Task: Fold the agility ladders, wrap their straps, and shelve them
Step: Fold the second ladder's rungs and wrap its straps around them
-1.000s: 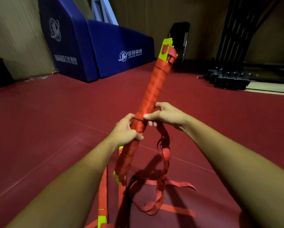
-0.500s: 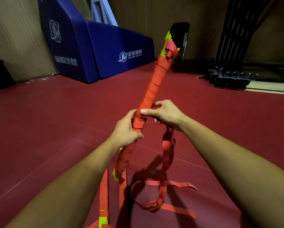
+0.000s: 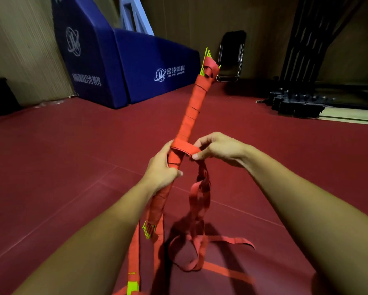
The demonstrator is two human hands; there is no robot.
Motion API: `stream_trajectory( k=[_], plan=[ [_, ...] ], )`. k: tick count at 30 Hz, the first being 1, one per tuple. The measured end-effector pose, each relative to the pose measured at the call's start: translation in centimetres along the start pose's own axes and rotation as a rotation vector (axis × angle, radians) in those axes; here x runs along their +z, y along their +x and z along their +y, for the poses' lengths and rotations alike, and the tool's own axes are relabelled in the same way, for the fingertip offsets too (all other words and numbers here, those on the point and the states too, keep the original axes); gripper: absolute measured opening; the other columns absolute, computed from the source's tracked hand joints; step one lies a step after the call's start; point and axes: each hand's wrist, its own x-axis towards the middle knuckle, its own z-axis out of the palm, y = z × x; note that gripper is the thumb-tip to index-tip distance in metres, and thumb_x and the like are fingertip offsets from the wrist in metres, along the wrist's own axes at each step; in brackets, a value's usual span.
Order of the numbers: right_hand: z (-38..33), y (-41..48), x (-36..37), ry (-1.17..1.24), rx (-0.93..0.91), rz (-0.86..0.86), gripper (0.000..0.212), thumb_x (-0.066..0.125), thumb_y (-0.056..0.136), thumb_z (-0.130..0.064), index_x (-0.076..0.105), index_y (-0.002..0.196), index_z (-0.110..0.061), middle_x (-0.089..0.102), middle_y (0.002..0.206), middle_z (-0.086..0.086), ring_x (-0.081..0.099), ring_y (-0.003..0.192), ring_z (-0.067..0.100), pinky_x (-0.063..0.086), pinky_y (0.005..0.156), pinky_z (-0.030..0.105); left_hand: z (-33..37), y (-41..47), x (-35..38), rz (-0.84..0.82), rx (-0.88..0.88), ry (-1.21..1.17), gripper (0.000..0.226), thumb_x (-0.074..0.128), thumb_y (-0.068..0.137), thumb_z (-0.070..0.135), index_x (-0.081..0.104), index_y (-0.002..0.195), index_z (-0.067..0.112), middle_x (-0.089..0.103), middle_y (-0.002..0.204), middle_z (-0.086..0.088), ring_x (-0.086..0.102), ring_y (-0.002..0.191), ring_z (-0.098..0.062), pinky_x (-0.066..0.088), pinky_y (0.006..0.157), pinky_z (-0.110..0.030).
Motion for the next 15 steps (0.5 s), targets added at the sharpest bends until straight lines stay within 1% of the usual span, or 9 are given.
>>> stream_trajectory(
  k=[2,4,5,6,7,8,9,12,15],
  plan=[
    [0.0,0.0,-0.1,0.119,0.032,-0.086,0.004,0.072,0.085,-0.005,0.069,0.085,-0.008,0.060,0.089,0.016,0.049,0.068,0.009,0.037,0.060,0.016,-0.1,0.1,-0.1,0.016,0.002,0.013,0.099,0.084,0.063,0.005,0.043,0.142,0.047,0.068,0.103,0.005,0.061,0.092,-0.018,0.054,0.087,-0.033],
    [0.5,0.1,0.0,0.229,0.064,-0.157,0.014,0.072,0.088,-0.022,0.066,0.082,-0.010,0.051,0.091,0.020,0.038,0.068,0.016,0.030,0.063,0.025,-0.2,0.0,-0.3,0.016,0.005,0.026,0.098,0.084,0.063,0.004,0.044,0.142,0.046,0.067,0.099,0.005,0.060,0.089,-0.017,0.053,0.085,-0.033],
    [0.7,0.1,0.2,0.257,0.080,-0.175,0.018,0.071,0.087,-0.026,0.064,0.082,-0.010,0.049,0.090,0.020,0.035,0.069,0.020,0.028,0.064,0.028,-0.3,0.0,-0.4,0.015,0.006,0.031,0.098,0.084,0.063,0.004,0.044,0.142,0.046,0.066,0.097,0.005,0.059,0.088,-0.017,0.053,0.084,-0.032],
    [0.7,0.0,0.3,0.263,0.089,-0.182,0.017,0.069,0.089,-0.023,0.063,0.083,-0.008,0.048,0.084,0.019,0.034,0.069,0.021,0.028,0.063,0.028,-0.3,0.0,-0.5,0.014,0.006,0.038,0.098,0.084,0.063,0.004,0.044,0.143,0.045,0.065,0.095,0.005,0.058,0.086,-0.017,0.052,0.082,-0.031],
    [0.6,-0.1,0.3,0.248,0.094,-0.178,0.012,0.066,0.091,-0.016,0.063,0.083,-0.007,0.048,0.077,0.014,0.036,0.065,0.017,0.029,0.061,0.025,-0.4,-0.1,-0.5,0.013,0.003,0.044,0.098,0.084,0.063,0.005,0.044,0.143,0.044,0.064,0.094,0.006,0.056,0.085,-0.017,0.051,0.081,-0.030],
    [0.5,-0.3,0.2,0.220,0.102,-0.168,0.008,0.064,0.092,-0.007,0.064,0.084,-0.006,0.051,0.072,0.010,0.039,0.061,0.011,0.030,0.056,0.020,-0.4,-0.1,-0.5,0.013,0.000,0.046,0.098,0.085,0.063,0.005,0.044,0.143,0.044,0.063,0.094,0.006,0.056,0.085,-0.017,0.050,0.081,-0.029],
    [0.4,-0.3,0.2,0.173,0.109,-0.149,0.009,0.062,0.091,0.000,0.066,0.084,-0.005,0.055,0.070,0.006,0.041,0.056,0.007,0.031,0.050,0.015,-0.5,-0.1,-0.5,0.013,-0.003,0.041,0.098,0.085,0.064,0.005,0.043,0.143,0.044,0.064,0.095,0.006,0.057,0.086,-0.017,0.050,0.081,-0.029],
    [0.0,-0.3,0.6,0.020,0.097,-0.075,0.020,0.060,0.087,0.010,0.070,0.079,-0.005,0.065,0.070,0.006,0.048,0.050,0.005,0.035,0.046,0.014,-0.5,-0.1,-0.5,0.012,-0.001,0.041,0.097,0.084,0.065,0.004,0.043,0.143,0.045,0.065,0.097,0.005,0.059,0.088,-0.017,0.052,0.082,-0.031],
    [0.0,-0.3,1.3,-0.039,0.050,0.041,0.032,0.051,0.084,0.019,0.064,0.075,-0.009,0.069,0.074,0.009,0.054,0.051,0.006,0.038,0.043,0.015,-0.4,-0.2,-0.6,0.003,0.004,0.056,0.097,0.084,0.065,0.004,0.043,0.144,0.043,0.062,0.092,0.005,0.056,0.083,-0.017,0.048,0.076,-0.028]
  ],
)
